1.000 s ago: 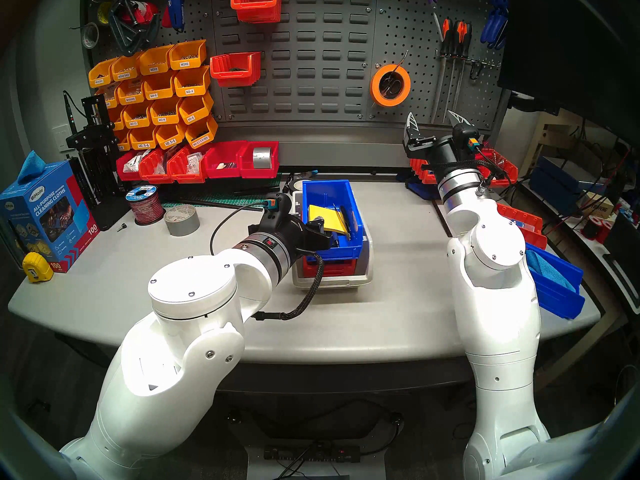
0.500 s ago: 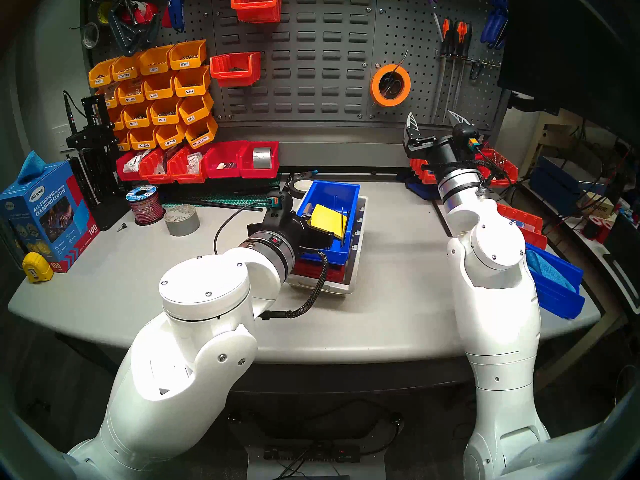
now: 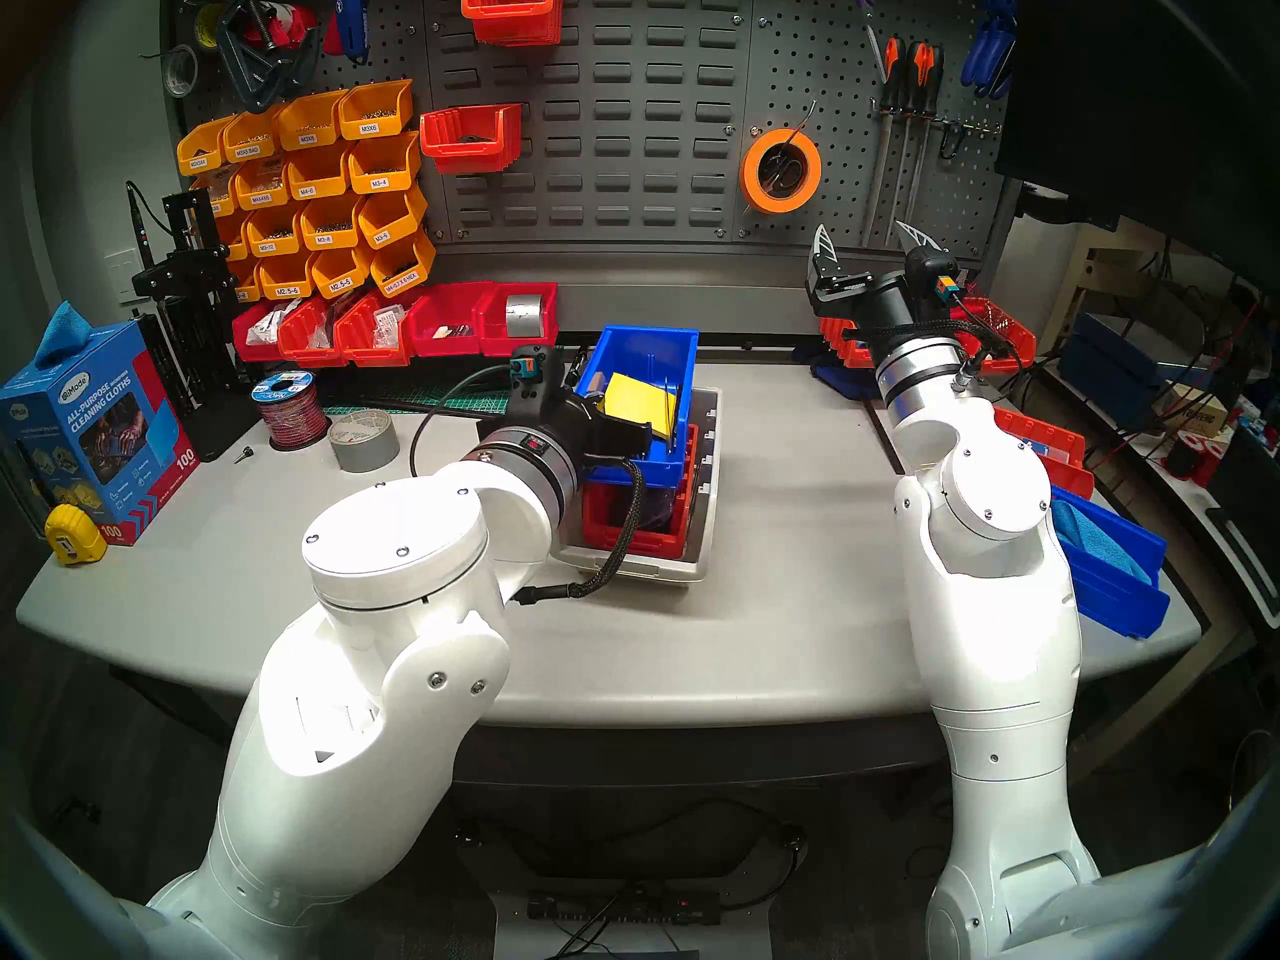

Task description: Hang all the unorganized tool boxes onto the wall

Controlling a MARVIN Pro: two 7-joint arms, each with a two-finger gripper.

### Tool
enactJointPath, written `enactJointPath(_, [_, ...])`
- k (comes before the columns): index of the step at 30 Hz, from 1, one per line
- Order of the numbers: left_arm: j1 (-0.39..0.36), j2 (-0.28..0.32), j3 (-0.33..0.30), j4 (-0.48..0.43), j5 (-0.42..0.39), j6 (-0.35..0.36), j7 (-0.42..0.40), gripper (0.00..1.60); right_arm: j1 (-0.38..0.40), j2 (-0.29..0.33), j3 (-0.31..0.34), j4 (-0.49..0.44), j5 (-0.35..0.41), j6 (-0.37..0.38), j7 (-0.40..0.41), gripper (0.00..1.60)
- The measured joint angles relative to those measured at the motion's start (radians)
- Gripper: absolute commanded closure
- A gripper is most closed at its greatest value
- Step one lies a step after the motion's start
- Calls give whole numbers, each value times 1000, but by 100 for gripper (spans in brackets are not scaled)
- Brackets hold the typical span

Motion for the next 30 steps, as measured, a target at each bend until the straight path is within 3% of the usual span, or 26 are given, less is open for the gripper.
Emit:
enactJointPath(16, [-80, -30, -164, 0, -90, 7, -39, 160, 0, 0, 0, 0, 0, 0, 0, 0])
enactJointPath(30, [-91, 18, -341, 0, -202, 106, -120, 160, 0, 0, 0, 0, 0, 0, 0, 0])
